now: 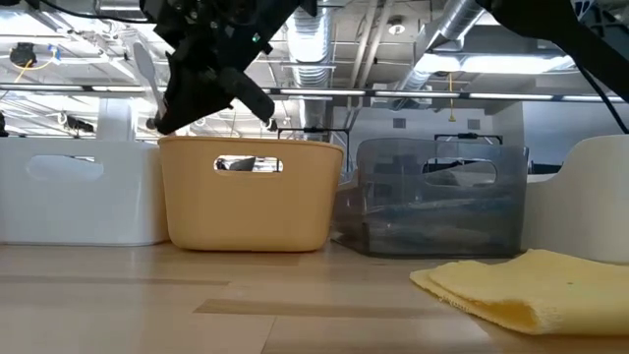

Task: Pick & Place Toothbrushes
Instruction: Put the orange toothbrush into the left white bin

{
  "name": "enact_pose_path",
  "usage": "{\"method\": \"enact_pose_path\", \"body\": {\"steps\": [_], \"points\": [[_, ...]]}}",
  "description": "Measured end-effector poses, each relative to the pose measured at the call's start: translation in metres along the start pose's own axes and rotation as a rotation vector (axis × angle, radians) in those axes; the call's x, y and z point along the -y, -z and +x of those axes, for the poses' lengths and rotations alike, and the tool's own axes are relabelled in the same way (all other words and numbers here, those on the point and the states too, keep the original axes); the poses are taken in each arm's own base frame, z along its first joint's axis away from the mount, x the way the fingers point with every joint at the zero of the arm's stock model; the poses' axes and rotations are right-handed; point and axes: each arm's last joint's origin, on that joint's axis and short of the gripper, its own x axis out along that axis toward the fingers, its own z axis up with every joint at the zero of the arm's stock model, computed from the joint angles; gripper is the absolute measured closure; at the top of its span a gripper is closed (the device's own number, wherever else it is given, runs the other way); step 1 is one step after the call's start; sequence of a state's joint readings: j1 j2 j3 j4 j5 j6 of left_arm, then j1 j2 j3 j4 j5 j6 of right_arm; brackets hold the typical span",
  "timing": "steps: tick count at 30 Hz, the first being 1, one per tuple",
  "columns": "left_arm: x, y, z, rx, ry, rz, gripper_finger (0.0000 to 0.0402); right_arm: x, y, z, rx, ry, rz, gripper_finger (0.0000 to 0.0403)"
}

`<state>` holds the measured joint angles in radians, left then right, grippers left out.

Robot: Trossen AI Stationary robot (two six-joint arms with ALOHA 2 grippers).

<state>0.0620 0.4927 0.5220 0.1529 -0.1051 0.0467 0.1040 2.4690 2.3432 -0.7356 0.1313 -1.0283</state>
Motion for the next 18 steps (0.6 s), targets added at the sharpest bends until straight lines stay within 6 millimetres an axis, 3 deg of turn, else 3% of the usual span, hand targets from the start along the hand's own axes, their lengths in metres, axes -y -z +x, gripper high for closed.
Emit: {"method": "enact_pose_path", "body": {"steps": [18], "points": [[0.000, 0.001, 0.002, -0.006, 0.001, 0.001, 0.0271, -0.003, 0.015, 0.022, -0.031, -0.020, 0.093, 0.0382]]}}
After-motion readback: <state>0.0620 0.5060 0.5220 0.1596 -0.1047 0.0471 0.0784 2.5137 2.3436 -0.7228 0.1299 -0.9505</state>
